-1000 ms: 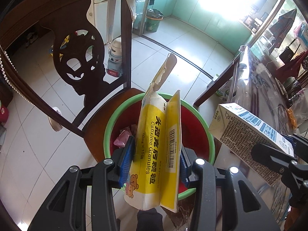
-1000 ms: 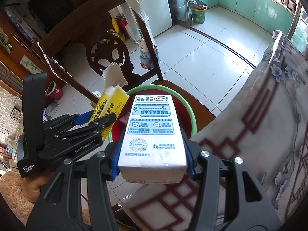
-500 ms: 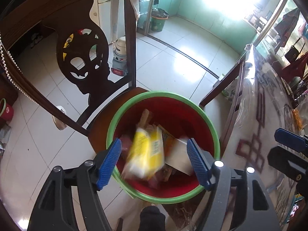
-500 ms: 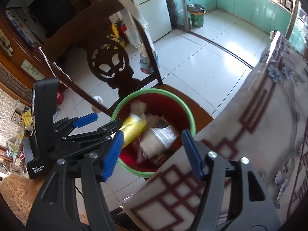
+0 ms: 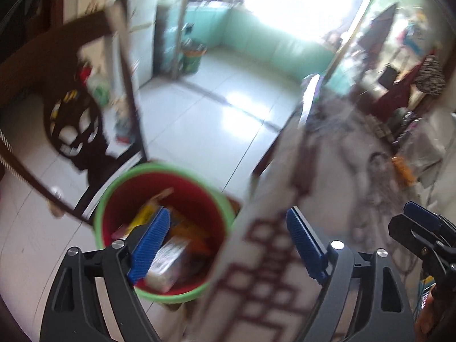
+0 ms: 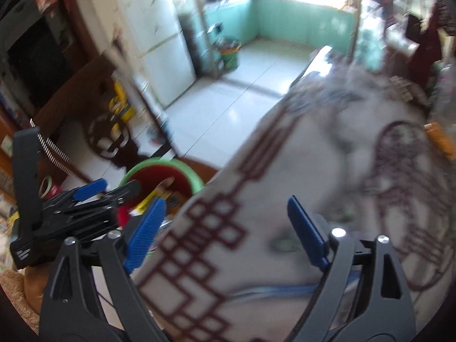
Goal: Collect trash
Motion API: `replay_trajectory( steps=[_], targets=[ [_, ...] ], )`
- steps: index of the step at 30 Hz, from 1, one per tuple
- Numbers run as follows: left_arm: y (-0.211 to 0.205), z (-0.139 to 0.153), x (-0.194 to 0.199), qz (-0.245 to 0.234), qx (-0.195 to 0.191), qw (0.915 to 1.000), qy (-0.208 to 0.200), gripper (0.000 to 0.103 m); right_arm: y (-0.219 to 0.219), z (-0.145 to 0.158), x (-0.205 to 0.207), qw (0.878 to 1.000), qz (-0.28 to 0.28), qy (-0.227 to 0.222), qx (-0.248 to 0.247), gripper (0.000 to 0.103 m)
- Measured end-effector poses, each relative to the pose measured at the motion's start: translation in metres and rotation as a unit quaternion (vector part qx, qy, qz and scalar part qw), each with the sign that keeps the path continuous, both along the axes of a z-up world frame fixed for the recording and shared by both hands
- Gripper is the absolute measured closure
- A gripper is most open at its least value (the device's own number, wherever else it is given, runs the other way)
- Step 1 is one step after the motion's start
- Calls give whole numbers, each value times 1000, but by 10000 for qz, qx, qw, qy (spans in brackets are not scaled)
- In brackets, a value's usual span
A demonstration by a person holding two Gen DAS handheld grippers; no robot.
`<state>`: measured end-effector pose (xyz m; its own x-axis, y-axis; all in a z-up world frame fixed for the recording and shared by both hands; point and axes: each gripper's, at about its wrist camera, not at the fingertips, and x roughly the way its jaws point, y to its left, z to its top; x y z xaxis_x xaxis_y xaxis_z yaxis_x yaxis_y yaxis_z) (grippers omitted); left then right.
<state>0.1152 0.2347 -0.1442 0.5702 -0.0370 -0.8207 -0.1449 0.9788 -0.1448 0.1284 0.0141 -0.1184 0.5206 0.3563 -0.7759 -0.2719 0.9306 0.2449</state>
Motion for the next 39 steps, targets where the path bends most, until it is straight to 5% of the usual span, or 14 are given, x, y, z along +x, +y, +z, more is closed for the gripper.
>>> replay_trajectory(
  steps=[1, 5, 7, 11, 13, 18, 22, 39],
  targets=[
    [-15, 11, -3, -59, 8, 9997, -249, 9, -14, 8, -5, 9998, -85, -201, -23, 5],
    [-70, 52, -19, -90, 48, 9924, -1230, 8, -77, 43, -31, 9933, -470, -1056, -36, 5],
    [-103, 74, -33, -77, 229, 9811, -1919, 8, -101, 58, -46, 9858, -681, -1535, -9, 5],
    [-156, 105, -54, 38, 643, 9566, -2841, 8, -152, 83, -82, 9479, -1428, -2842, -172, 5],
    [-182, 116, -61, -194, 499, 9504, -3065, 8, -169, 87, -91, 9387, -1718, -2979, -252, 5],
    [-217, 133, -70, -235, 218, 9515, -3059, 8, -199, 87, -81, 9674, -1523, -1896, -709, 5],
    [-244, 130, -69, -311, 451, 9659, -2531, 8, -212, 89, -79, 9773, -1385, -1524, -498, 5],
    [-228, 137, -80, 406, 805, 9719, -2173, 8, -209, 95, -88, 9798, -1210, -1518, -490, 5]
  ],
)
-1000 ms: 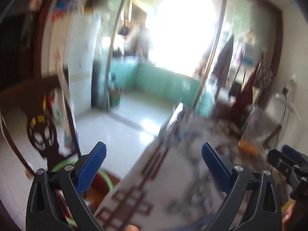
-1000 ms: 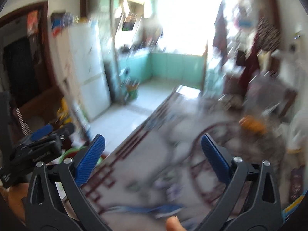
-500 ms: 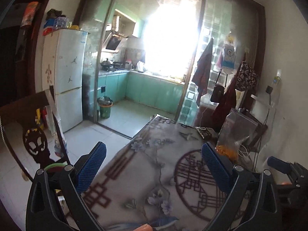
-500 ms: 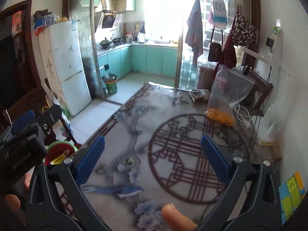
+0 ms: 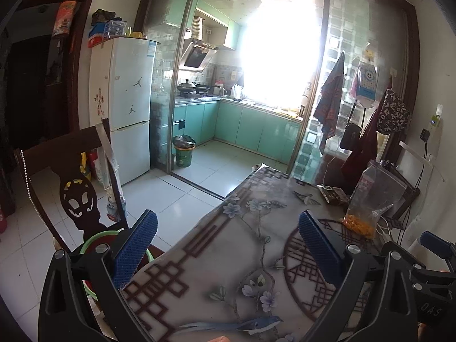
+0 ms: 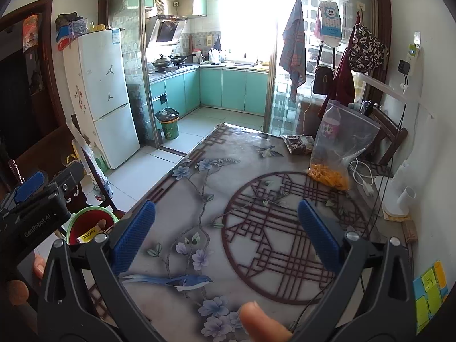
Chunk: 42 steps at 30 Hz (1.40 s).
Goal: Collect trash
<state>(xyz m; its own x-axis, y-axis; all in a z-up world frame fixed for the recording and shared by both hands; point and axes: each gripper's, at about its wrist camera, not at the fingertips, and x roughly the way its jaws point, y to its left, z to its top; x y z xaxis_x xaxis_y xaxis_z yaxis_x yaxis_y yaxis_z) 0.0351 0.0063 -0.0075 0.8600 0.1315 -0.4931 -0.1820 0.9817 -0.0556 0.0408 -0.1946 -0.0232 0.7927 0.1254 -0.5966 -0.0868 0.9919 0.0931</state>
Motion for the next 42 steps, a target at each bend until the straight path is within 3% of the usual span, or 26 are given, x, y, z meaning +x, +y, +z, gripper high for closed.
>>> replay_trajectory(
  steps=[8, 37, 42],
  targets=[
    [3, -6, 2, 145, 57, 9997, 171, 8, 0, 0, 1, 10000, -53, 30, -23, 5],
    [-9, -9, -2, -55, 80, 9995, 286, 8, -10, -1, -5, 9997, -216, 56, -42, 5],
    [-15, -11, -2, -129, 231, 9990, 371, 8, -13, -1, -6, 9997, -224, 77, -17, 5]
  ],
)
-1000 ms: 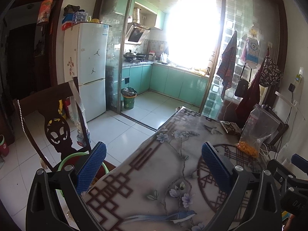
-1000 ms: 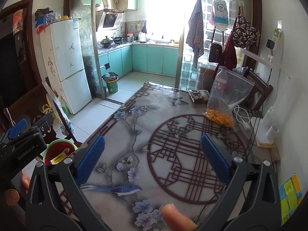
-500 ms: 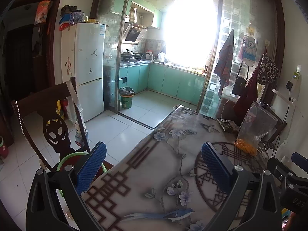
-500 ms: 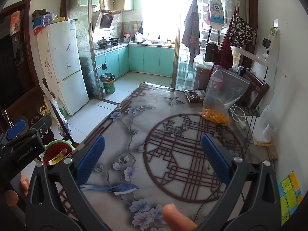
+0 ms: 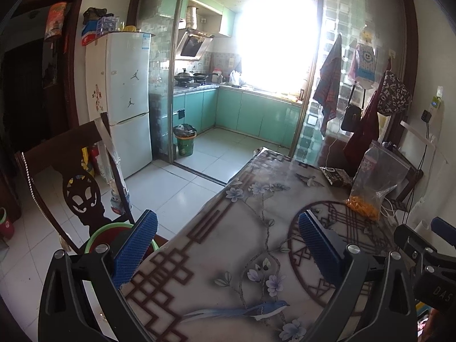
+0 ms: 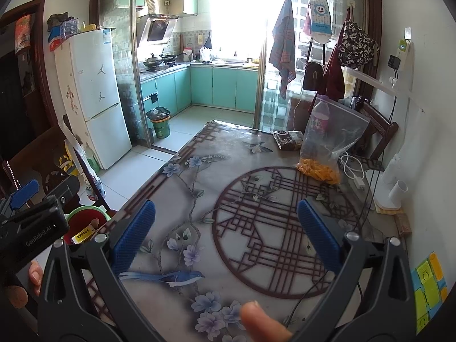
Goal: Collect trash
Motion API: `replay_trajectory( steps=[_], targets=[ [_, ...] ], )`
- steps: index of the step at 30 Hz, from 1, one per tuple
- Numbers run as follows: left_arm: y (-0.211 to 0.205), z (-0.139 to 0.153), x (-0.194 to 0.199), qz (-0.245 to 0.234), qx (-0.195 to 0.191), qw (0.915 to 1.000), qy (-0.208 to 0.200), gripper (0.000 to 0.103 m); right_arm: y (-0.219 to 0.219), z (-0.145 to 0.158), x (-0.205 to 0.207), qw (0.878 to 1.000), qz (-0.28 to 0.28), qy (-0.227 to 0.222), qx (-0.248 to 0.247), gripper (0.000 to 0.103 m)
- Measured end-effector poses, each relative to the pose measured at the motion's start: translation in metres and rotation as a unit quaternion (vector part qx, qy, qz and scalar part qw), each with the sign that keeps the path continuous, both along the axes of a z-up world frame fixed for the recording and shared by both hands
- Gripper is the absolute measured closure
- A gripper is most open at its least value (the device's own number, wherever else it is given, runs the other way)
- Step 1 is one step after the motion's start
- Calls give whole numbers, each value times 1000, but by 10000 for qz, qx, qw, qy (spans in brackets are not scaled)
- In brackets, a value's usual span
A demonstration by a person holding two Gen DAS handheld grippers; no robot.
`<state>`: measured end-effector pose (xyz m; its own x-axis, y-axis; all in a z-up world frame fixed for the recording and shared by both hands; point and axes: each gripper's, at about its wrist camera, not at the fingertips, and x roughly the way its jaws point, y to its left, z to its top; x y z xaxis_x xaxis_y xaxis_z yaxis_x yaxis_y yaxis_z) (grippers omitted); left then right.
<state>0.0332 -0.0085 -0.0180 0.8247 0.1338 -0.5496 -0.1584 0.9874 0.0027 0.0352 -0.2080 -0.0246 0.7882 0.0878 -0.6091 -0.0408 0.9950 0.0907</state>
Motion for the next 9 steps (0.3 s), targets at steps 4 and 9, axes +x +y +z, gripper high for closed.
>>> replay_trajectory(
  steps=[4, 9],
  targets=[
    [-3, 2, 2, 46, 21, 10000, -40, 8, -2, -2, 1, 10000, -4, 21, 3, 5],
    [-4, -1, 7, 93, 45, 9999, 50, 8, -12, -9, 7, 9999, -85, 102, 37, 5]
  ],
)
